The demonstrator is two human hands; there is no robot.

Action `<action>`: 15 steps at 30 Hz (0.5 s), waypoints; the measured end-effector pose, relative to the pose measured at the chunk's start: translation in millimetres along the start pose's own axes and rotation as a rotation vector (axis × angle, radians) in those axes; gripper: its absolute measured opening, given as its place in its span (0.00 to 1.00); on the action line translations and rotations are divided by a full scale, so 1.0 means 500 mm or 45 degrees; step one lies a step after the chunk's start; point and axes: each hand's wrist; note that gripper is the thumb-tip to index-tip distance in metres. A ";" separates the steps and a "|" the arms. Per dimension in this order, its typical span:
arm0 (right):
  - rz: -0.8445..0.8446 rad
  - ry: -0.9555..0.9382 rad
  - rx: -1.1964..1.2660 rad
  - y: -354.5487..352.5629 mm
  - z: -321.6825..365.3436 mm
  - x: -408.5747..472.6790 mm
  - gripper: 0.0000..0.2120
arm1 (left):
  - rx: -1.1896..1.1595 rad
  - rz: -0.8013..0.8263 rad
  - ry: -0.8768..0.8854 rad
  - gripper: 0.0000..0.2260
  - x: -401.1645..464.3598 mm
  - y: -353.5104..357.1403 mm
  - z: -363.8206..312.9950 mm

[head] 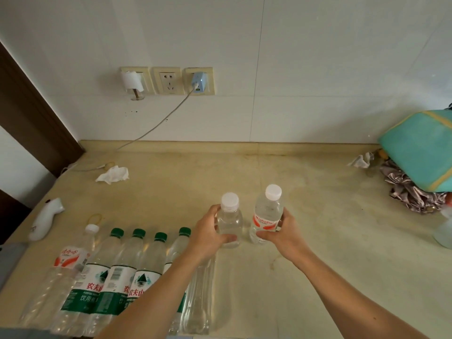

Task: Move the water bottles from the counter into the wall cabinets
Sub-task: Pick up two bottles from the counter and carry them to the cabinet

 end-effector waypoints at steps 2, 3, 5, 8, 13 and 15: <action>-0.021 0.016 0.033 -0.006 0.004 -0.007 0.29 | -0.075 -0.036 -0.017 0.33 -0.003 -0.001 -0.002; -0.032 0.013 0.051 -0.010 0.011 -0.010 0.29 | -0.122 -0.058 -0.024 0.32 -0.004 -0.004 -0.007; -0.060 -0.012 0.088 -0.018 0.038 -0.018 0.28 | -0.179 -0.088 -0.010 0.32 0.002 -0.020 -0.031; -0.158 -0.078 0.173 -0.032 0.107 -0.028 0.28 | -0.218 -0.080 0.104 0.32 0.013 -0.057 -0.093; -0.243 -0.273 0.304 -0.066 0.272 -0.068 0.28 | -0.349 -0.094 0.363 0.33 0.013 -0.146 -0.237; -0.292 -0.357 0.337 -0.086 0.339 -0.094 0.26 | -0.380 -0.102 0.463 0.34 0.004 -0.190 -0.298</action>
Point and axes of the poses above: each hand's wrist, its own x-axis towards the middle knuckle, its own y-axis out of the palm, z = x × y, and after that the axes turned 14 degrees about -z, right-handed
